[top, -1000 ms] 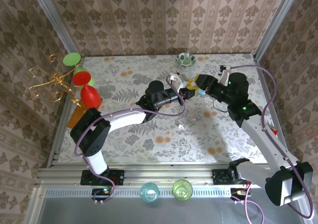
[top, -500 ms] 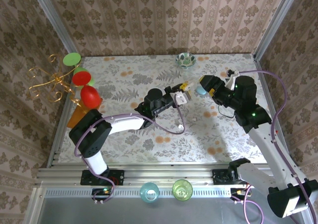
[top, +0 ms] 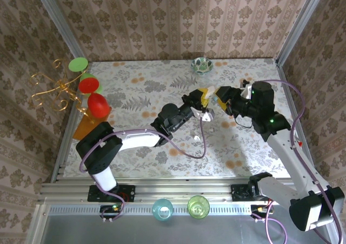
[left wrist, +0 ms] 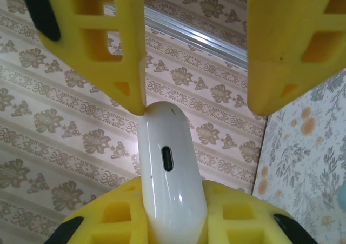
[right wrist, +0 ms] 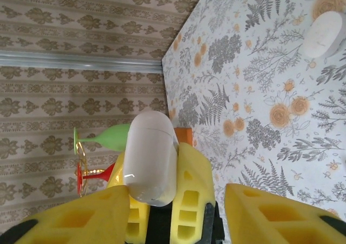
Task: Insert the wireless bluetooth earbuds into the charging case
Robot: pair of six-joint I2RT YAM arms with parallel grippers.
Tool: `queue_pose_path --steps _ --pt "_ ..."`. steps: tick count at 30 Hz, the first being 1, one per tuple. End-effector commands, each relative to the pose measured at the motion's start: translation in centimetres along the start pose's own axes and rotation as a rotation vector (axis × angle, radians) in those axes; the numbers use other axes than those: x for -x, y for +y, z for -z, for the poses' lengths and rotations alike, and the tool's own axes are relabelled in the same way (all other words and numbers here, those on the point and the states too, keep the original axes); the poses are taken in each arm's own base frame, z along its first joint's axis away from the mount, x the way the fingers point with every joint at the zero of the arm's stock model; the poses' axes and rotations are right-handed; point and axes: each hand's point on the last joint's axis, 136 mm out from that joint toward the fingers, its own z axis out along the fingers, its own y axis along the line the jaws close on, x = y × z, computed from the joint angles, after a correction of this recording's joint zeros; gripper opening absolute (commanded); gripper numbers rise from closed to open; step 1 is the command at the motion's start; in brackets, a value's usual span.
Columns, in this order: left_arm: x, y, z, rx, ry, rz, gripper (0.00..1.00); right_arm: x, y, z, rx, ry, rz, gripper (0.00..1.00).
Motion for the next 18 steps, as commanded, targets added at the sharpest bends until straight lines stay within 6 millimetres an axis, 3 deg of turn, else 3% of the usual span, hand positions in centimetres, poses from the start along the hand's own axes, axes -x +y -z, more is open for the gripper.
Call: queue_pose_path --steps 1,3,6,10,13,18 --pt "1.0 0.7 0.1 0.036 -0.018 -0.058 0.0 -0.3 0.3 -0.5 0.024 0.039 -0.004 0.46" --pt "1.1 0.5 0.0 0.029 -0.019 -0.063 0.0 -0.3 0.4 -0.6 0.025 0.044 0.0 0.46" --pt "1.2 0.2 -0.1 0.018 -0.02 -0.07 0.0 -0.1 0.5 -0.7 0.03 0.041 0.01 0.54" --pt "1.5 -0.2 -0.1 0.004 -0.026 -0.082 0.0 0.1 0.4 -1.0 0.023 0.039 0.022 0.54" --pt "1.7 -0.4 -0.1 -0.002 -0.027 -0.085 0.0 0.3 0.2 -1.3 0.009 0.041 0.03 0.43" --pt "1.5 -0.4 0.2 -0.005 -0.016 -0.085 0.0 0.3 -0.3 -1.5 -0.006 0.043 0.037 0.16"
